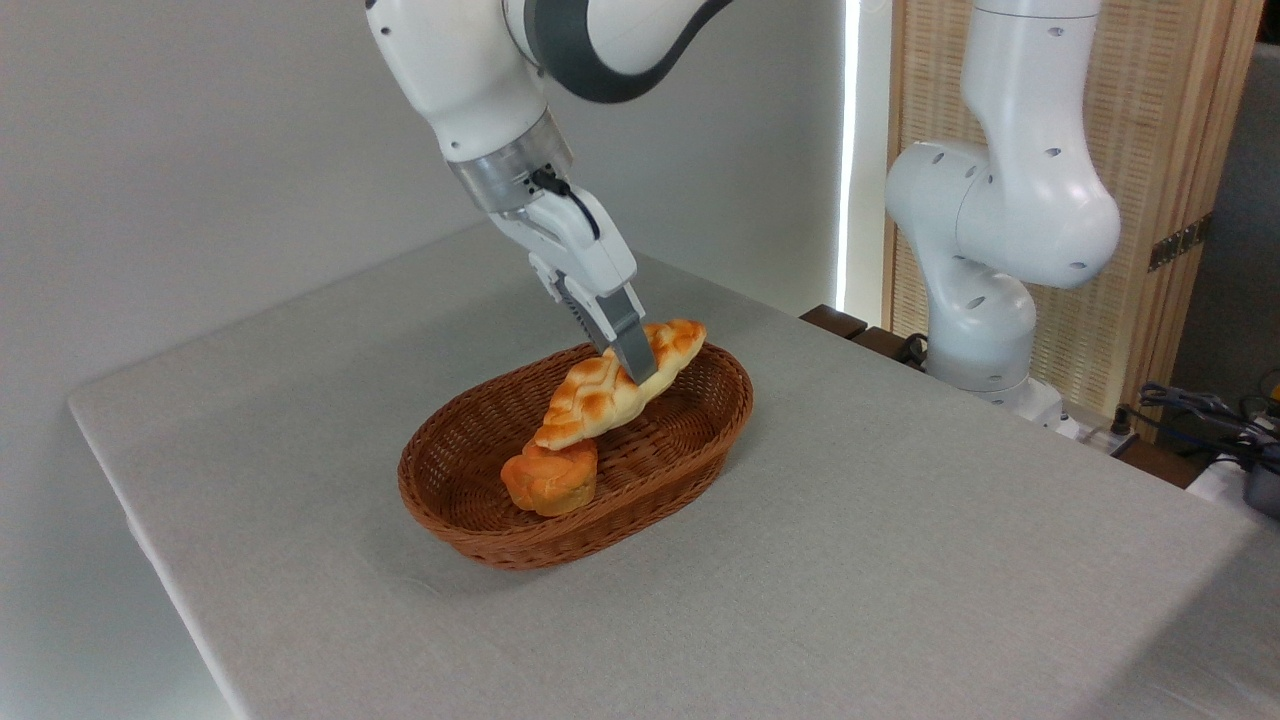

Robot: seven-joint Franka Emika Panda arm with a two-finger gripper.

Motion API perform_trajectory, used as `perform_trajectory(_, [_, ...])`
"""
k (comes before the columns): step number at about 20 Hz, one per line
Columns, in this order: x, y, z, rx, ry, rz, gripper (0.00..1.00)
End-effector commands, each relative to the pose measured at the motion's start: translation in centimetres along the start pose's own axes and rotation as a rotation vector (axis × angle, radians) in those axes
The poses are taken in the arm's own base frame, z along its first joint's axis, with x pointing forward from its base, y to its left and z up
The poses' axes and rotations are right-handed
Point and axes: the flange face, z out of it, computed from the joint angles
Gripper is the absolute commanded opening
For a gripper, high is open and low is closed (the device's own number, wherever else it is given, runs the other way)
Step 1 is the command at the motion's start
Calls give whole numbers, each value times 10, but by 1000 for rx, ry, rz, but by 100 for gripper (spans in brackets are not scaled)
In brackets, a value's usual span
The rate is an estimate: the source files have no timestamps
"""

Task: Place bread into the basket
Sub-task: 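Lift the braided roll and carry it over the wicker basket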

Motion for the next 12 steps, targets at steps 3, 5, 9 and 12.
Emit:
perform_trajectory(3, [2, 1, 8, -4, 16, -30, 100])
perform_trajectory(5, [4, 2, 8, 1, 19, -26, 100])
perform_trajectory(9, [5, 3, 7, 5, 20, -23, 100])
perform_trajectory(12, [5, 3, 7, 5, 20, -23, 100])
